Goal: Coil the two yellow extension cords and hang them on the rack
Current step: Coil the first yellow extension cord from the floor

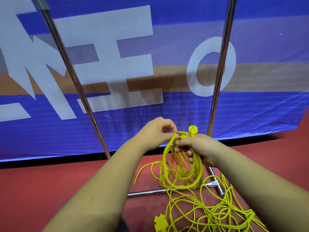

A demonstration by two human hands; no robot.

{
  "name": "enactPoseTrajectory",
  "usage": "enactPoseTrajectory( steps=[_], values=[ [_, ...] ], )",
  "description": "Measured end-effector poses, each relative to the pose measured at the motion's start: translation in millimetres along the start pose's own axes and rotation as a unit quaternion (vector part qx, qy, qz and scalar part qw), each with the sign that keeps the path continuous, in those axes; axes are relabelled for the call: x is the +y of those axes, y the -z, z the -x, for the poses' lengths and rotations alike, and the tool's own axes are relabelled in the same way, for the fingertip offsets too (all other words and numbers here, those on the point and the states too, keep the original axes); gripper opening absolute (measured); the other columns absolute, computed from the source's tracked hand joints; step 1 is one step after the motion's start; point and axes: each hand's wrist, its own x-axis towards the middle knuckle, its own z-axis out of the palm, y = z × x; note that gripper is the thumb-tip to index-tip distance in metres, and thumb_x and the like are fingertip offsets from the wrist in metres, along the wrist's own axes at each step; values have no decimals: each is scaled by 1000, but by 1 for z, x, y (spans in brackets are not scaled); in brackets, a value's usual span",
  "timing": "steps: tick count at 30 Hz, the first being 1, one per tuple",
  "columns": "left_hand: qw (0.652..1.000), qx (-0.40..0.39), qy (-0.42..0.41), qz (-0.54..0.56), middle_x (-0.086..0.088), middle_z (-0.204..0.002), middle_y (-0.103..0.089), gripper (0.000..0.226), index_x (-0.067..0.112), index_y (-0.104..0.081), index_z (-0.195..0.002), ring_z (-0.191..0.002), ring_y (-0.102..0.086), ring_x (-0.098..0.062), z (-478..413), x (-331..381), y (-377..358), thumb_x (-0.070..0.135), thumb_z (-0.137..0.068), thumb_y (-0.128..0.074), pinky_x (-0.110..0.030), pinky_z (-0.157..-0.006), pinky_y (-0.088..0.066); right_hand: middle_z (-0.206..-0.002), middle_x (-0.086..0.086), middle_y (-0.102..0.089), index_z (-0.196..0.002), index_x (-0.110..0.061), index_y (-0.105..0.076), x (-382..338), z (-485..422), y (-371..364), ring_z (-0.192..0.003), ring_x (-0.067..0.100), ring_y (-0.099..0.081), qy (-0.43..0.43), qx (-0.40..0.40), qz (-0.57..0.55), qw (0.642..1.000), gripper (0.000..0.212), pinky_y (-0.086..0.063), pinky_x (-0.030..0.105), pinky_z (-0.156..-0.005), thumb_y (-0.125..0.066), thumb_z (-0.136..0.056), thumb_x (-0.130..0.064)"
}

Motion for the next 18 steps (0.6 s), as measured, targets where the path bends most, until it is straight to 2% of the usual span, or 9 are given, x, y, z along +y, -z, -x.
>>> enactPoseTrajectory(
  steps=[1,3,6,9,11,13,14,16,18],
  values=[
    [1000,-20,0,-23,1,-99,-68,12,35,-74,-96,-96,-66,-5,-2,-5,0,36,-88,-82,-34,-85,-57,-91,10,-81,-110,-5,-76,1,-2,-1,-47,10,-45,-3,8,-1,1000,22,-45,26,-47,-76,-94,-19],
    [998,-56,31,-12,-3,-97,-72,8,36,-73,-99,-93,-71,-14,-1,-12,1,33,-93,-77,-44,-88,-60,-77,6,-74,-98,-8,-74,2,-3,-2,-46,11,-44,-4,17,16,1000,16,-44,26,-47,-78,-93,-22],
    [981,-109,94,134,-13,-99,-78,17,17,-76,-110,-91,-76,-24,6,-13,7,8,-102,-64,-44,-93,-62,-56,2,-53,-71,-13,-62,2,-4,1,-43,14,-43,1,32,64,997,31,-43,28,-46,-82,-91,-27],
    [935,-128,199,264,-16,-109,-78,32,5,-74,-118,-103,-77,-25,8,-4,16,-5,-102,-48,-39,-94,-62,-52,3,-46,-63,-14,-56,-3,-1,7,-42,17,-45,2,36,115,993,42,-46,29,-48,-84,-89,-30],
    [889,-111,279,346,-18,-109,-78,29,0,-73,-116,-94,-78,-25,5,-3,21,2,-101,-49,-37,-83,-64,-53,4,-46,-62,-14,-56,-8,2,11,-43,18,-45,-7,26,137,990,42,-47,30,-49,-85,-88,-29],
    [865,-77,326,372,-16,-97,-74,25,0,-72,-107,-66,-66,-17,2,-11,21,20,-101,-57,-31,-62,-56,-53,5,-45,-60,-14,-55,-10,2,17,-43,19,-44,-27,24,154,987,43,-47,29,-49,-83,-90,-27],
    [874,-53,336,346,-13,-87,-66,25,4,-69,-100,-56,-53,-16,1,-18,19,29,-99,-65,-29,-54,-46,-52,5,-45,-61,-14,-54,-10,0,20,-43,19,-44,-39,25,155,987,43,-47,29,-49,-82,-91,-26],
    [911,-18,350,218,-8,-72,-49,32,10,-60,-87,-51,-37,-21,-3,-29,18,37,-91,-77,-30,-52,-36,-54,4,-46,-70,-13,-59,-8,-5,25,-43,18,-46,-66,31,154,985,31,-46,29,-48,-79,-93,-23],
    [933,-31,356,33,-8,-68,-48,31,9,-62,-88,-54,-43,-26,-3,-29,20,38,-94,-73,-34,-58,-42,-53,0,-48,-77,-14,-61,-5,-10,29,-40,14,-47,-105,49,156,981,24,-46,25,-46,-73,-97,-21]
  ],
)
